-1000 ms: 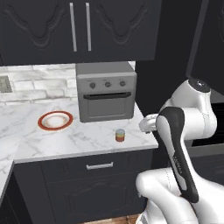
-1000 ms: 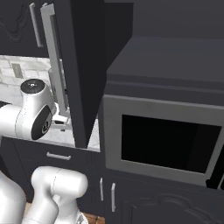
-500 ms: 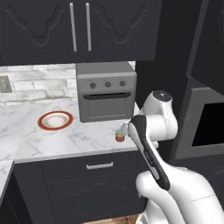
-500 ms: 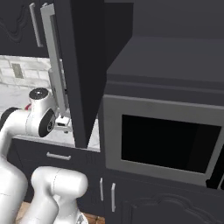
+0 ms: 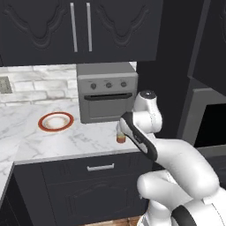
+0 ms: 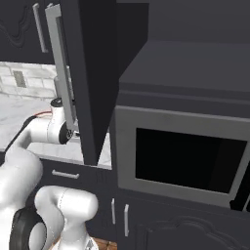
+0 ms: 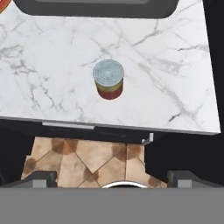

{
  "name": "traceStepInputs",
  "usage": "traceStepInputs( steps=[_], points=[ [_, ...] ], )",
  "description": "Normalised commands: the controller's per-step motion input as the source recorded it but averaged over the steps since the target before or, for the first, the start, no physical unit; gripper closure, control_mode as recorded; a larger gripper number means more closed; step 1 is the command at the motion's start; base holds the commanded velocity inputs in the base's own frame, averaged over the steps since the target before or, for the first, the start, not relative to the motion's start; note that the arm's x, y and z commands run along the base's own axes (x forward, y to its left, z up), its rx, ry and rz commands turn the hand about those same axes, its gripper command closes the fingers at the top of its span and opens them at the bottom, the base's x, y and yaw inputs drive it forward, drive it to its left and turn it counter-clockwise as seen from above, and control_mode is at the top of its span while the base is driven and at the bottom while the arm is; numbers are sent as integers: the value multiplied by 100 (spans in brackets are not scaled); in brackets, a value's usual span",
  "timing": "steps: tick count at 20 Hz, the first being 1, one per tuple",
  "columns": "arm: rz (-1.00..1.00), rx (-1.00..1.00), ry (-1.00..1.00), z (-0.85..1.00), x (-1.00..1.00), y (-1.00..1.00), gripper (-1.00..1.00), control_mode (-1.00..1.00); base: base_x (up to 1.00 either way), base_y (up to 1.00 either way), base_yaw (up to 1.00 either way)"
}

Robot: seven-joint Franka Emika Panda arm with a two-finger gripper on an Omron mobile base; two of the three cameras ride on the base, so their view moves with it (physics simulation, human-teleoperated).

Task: Restock the canned food cabinet by taking the new fresh canned food from the counter and placing it in the cabinet. Then, take the old canned food from the cabinet and place it on the counter.

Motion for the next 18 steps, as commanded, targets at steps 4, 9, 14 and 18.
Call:
traceStepInputs(
  steps=[4,9,14,18],
  points=[
    [0,0,13,-9,1,0,-100,-100,0,0,0],
    [0,0,10,-68,20,5,-100,-100,0,0,0],
    [0,0,3,-36,34,13,-100,-100,0,0,0],
    [0,-2,0,-13,36,19,-100,-100,0,0,0]
  ],
)
